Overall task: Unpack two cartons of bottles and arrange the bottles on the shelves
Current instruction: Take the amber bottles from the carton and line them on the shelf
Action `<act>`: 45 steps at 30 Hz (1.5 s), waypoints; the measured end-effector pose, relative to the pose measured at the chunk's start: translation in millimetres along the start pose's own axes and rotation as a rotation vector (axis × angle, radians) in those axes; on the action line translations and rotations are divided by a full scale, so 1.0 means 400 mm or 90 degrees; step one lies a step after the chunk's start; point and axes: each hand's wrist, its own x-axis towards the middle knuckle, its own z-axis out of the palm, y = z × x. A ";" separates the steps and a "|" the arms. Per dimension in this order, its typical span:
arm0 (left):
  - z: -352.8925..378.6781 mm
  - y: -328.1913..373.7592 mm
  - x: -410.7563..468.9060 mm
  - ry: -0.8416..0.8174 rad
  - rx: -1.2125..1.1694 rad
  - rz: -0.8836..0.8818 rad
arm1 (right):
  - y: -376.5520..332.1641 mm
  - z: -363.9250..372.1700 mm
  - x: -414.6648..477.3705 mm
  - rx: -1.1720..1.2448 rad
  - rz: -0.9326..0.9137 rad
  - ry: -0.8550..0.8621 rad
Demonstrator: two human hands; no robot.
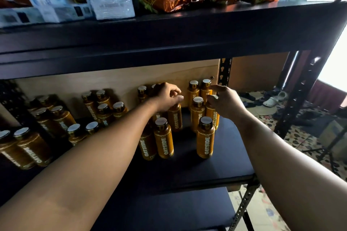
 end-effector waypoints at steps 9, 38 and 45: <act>-0.101 -0.075 -0.066 0.048 0.069 -0.035 | -0.125 0.047 0.041 0.036 0.014 -0.028; -0.135 -0.219 -0.039 -0.067 0.121 -0.011 | -0.203 0.224 0.122 -0.060 -0.032 -0.247; -0.161 -0.284 -0.047 -0.068 0.104 -0.030 | -0.224 0.275 0.110 -0.027 -0.042 -0.217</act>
